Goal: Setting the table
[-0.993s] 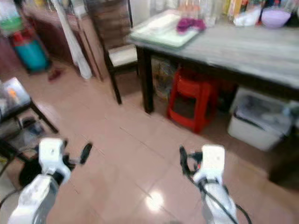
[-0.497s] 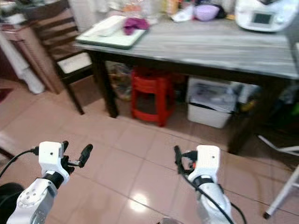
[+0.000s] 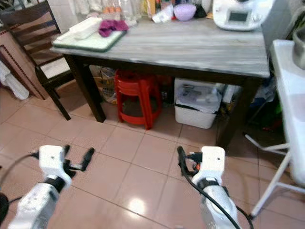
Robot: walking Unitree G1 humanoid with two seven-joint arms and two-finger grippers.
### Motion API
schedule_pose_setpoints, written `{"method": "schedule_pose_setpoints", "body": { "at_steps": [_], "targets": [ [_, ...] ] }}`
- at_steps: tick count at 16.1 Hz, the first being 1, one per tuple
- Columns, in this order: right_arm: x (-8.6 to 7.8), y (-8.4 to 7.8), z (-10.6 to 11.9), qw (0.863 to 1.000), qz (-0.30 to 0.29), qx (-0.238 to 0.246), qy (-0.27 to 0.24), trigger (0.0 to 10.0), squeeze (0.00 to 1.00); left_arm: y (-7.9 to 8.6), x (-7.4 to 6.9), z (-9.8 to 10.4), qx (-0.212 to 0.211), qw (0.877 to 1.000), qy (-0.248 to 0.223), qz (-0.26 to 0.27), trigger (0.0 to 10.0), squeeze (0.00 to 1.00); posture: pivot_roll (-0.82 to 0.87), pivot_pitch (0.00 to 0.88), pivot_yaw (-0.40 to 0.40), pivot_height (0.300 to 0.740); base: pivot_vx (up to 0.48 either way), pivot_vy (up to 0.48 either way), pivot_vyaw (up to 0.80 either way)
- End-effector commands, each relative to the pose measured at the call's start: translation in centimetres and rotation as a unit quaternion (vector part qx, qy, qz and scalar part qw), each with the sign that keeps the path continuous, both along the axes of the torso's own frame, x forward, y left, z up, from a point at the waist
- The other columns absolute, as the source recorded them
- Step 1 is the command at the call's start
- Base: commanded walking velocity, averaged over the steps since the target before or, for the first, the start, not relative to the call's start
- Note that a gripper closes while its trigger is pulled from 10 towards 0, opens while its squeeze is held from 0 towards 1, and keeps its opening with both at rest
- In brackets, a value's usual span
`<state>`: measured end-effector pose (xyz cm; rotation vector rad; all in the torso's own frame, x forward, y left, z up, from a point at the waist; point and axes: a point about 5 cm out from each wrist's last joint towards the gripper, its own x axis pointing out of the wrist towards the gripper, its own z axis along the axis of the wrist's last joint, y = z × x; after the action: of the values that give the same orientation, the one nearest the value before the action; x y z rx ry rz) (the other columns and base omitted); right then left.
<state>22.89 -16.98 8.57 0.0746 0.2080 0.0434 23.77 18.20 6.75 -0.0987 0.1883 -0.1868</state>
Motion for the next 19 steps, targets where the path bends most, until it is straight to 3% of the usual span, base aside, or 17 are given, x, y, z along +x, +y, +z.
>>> {"method": "schedule_pose_setpoints", "body": {
  "at_steps": [1, 3, 10, 19],
  "targets": [
    [0.1, 0.2, 0.5, 1.000, 0.001, 0.006, -0.009, 10.0, 0.00, 0.7, -0.1, 0.2, 0.008, 1.000, -0.003, 0.005, 10.0, 0.00, -0.17, 0.090, 0.079, 0.740, 0.000, -0.322, -0.80],
    [0.1, 0.2, 0.7, 1.000, 0.002, 0.004, -0.011, 10.0, 0.00, 0.7, 0.0, 0.3, 0.008, 1.000, -0.005, 0.006, 10.0, 0.00, -0.17, 0.091, 0.075, 0.740, 0.000, -0.324, -0.66],
    [0.1, 0.4, 4.7, 0.993, -0.012, -0.049, -0.107, 10.0, 0.00, -0.6, 0.9, 3.3, 0.006, 0.997, -0.072, -0.014, 10.0, 0.00, -0.18, 0.095, 0.076, 0.740, 0.000, -0.321, 0.00],
    [0.3, 0.0, 5.0, 0.992, -0.028, -0.061, -0.111, 10.0, 0.00, -0.8, 1.2, 3.4, 0.006, 0.997, -0.071, -0.017, 10.0, 0.00, -0.18, 0.096, 0.077, 0.740, 0.000, -0.362, 0.00]
  ]
}}
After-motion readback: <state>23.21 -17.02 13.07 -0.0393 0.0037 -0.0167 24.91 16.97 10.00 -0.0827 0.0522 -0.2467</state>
